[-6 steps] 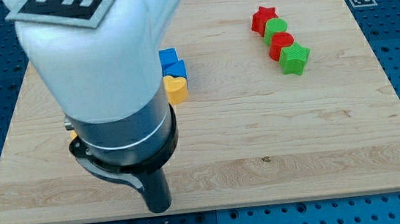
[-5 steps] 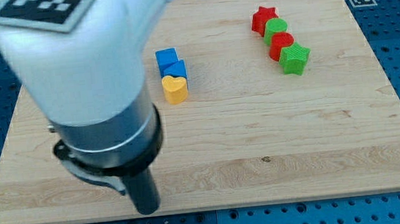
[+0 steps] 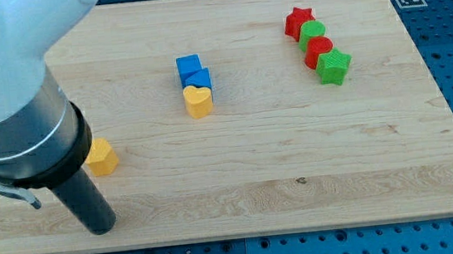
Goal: Push yellow hexagon to the bottom of yellow heart
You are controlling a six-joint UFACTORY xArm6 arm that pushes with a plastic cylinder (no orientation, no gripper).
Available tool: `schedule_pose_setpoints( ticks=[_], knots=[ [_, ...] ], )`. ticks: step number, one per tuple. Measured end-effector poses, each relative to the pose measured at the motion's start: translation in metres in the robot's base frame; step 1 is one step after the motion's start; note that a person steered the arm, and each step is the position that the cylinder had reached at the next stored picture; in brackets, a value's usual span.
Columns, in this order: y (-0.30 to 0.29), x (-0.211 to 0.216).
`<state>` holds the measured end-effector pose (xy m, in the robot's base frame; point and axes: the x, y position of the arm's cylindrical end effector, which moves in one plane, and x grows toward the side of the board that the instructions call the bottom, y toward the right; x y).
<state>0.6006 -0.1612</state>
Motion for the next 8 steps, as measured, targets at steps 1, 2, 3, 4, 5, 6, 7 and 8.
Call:
schedule_pose_setpoints(
  ticks=[1, 2, 3, 4, 5, 6, 7, 8],
  knots=[
    [0.000, 0.000],
    [-0.002, 0.000],
    [-0.009, -0.002],
    [-0.011, -0.029],
    [-0.013, -0.038],
    [-0.031, -0.034],
    [-0.044, -0.039],
    [-0.044, -0.054]
  ],
)
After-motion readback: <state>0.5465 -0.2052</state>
